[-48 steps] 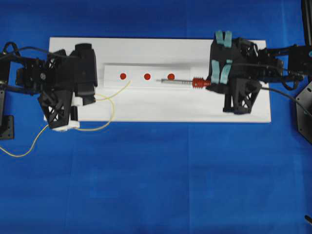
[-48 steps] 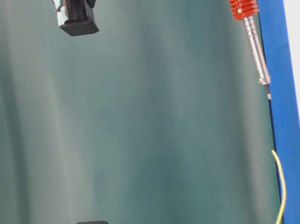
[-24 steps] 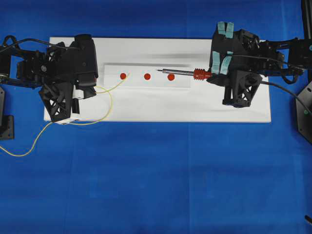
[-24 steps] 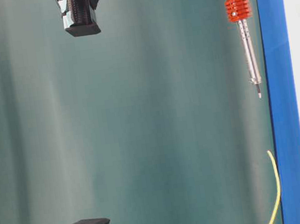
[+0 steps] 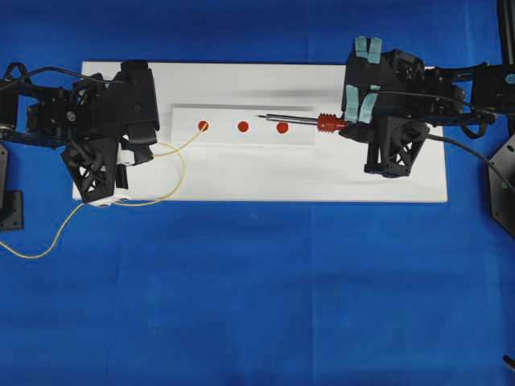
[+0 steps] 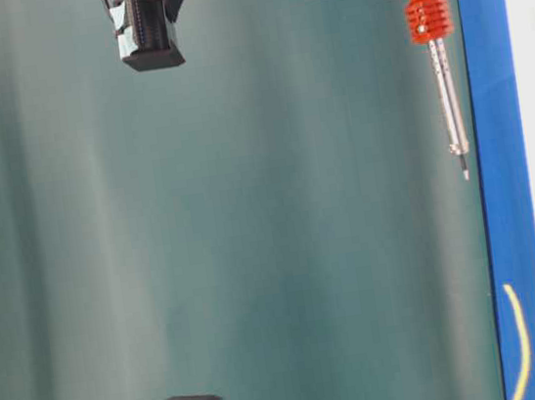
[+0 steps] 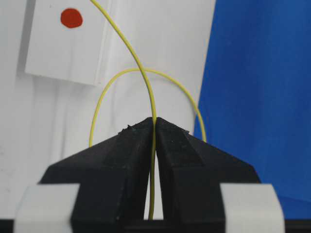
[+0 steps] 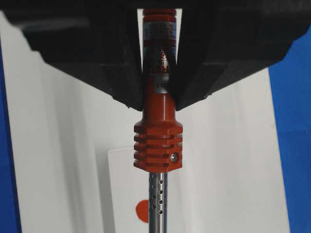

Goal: Touch the tip of the soldering iron to the tip of the solder at the mark.

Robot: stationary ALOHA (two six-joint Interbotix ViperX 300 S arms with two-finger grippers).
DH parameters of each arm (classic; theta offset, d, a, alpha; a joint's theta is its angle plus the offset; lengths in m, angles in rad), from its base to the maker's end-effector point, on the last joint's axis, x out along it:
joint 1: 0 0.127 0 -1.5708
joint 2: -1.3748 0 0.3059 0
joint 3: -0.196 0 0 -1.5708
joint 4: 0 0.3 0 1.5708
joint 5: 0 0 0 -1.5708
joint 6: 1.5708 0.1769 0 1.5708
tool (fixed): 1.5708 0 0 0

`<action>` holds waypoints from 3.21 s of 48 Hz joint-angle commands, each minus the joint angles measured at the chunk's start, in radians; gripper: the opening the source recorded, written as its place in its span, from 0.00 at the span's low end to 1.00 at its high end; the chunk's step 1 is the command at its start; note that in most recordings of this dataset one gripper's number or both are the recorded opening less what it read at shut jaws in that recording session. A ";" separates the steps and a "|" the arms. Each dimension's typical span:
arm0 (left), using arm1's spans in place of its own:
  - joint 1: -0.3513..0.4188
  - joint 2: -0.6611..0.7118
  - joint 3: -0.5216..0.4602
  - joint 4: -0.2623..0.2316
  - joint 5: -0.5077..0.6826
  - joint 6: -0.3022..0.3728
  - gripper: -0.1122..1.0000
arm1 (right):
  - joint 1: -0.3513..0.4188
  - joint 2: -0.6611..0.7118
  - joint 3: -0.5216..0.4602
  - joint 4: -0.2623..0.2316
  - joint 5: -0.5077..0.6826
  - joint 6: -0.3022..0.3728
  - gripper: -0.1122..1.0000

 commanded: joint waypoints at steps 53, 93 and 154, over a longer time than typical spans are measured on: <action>0.034 0.130 -0.063 -0.005 0.043 0.005 0.12 | 0.003 0.118 -0.132 -0.002 0.031 0.005 0.16; 0.034 0.140 -0.078 -0.005 0.064 0.005 0.12 | 0.012 0.373 -0.379 -0.041 0.121 -0.014 0.16; 0.023 0.141 -0.077 -0.005 0.064 -0.002 0.12 | 0.020 0.396 -0.388 -0.046 0.143 -0.014 0.16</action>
